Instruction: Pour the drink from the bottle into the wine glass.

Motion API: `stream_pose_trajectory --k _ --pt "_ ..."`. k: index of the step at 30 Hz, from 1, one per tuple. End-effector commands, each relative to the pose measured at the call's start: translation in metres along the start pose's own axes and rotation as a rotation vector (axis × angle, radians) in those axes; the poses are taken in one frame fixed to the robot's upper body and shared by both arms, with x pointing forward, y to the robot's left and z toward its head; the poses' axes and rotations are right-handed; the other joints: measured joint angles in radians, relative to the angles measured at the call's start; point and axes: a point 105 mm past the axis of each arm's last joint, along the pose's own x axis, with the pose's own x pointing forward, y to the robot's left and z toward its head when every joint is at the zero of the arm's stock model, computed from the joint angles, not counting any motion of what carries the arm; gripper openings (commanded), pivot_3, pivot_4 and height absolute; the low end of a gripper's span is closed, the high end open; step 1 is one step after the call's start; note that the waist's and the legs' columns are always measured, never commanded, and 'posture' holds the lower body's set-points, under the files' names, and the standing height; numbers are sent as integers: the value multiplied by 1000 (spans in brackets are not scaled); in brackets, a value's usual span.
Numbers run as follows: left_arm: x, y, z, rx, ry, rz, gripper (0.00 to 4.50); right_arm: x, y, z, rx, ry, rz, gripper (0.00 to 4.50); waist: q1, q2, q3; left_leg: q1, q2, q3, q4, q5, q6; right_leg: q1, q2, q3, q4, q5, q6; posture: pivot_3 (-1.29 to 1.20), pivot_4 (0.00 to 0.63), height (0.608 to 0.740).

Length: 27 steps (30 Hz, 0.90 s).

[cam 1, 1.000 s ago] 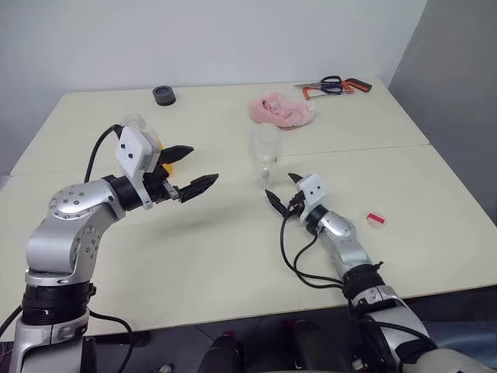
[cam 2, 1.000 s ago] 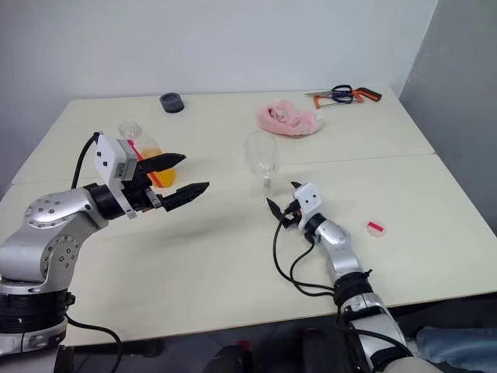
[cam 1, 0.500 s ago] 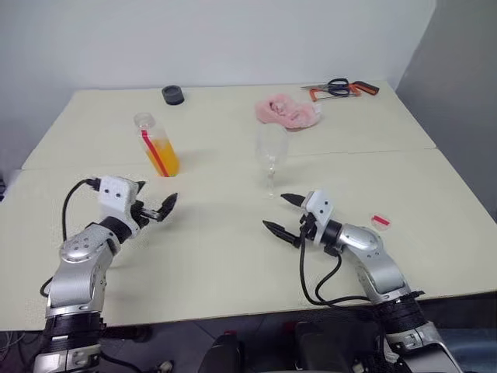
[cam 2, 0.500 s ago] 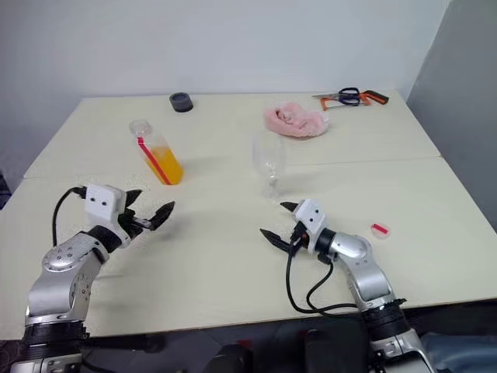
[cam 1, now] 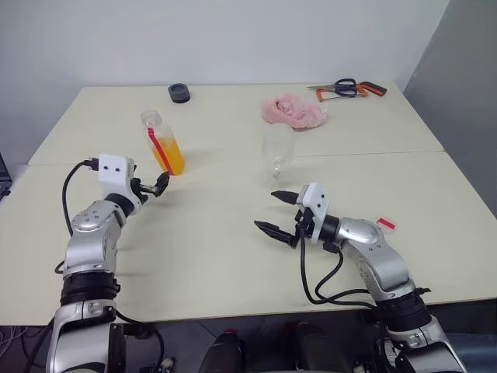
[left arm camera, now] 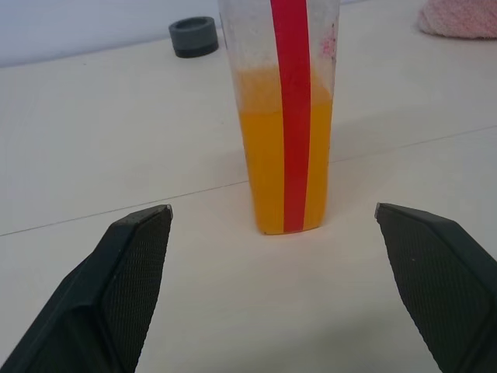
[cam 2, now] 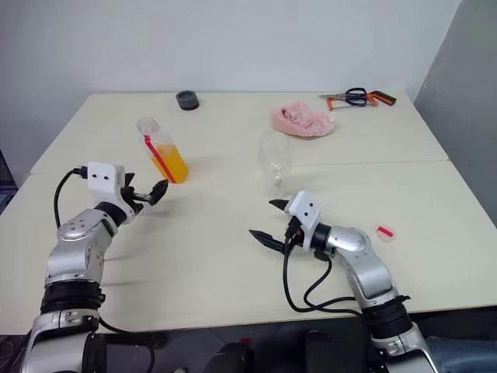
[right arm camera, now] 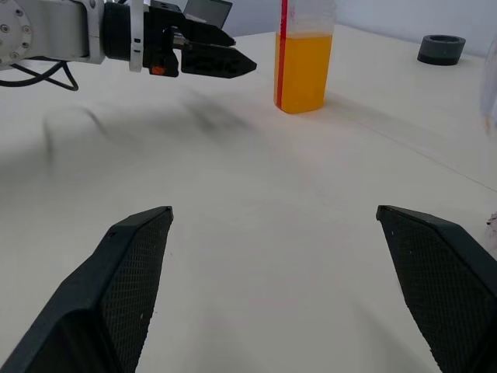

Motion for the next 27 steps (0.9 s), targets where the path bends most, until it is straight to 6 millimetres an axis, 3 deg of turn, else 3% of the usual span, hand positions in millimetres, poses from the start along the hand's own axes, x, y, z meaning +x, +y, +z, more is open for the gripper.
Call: stream_pose_trajectory --k 1,23,27 --pt "7 6 20 24 -56 9 4500 2 3 17 -40 -47 15 4489 0 0 0 0 0 0 0 0 0 0 0 0 0 0 0 0 150 740" --pt "51 0 49 -32 -82 -24 4500 3 4 23 -40 -62 7 4489 -1 0 0 -1 -1 1 0 0 0 -2 0 -1 0 0 0 0 150 740" --pt "56 0 55 -48 -90 -29 3598 3 5 23 -40 -62 7 4500 -1 0 0 -1 -1 1 0 0 0 -2 0 -1 1 0 0 0 150 740"
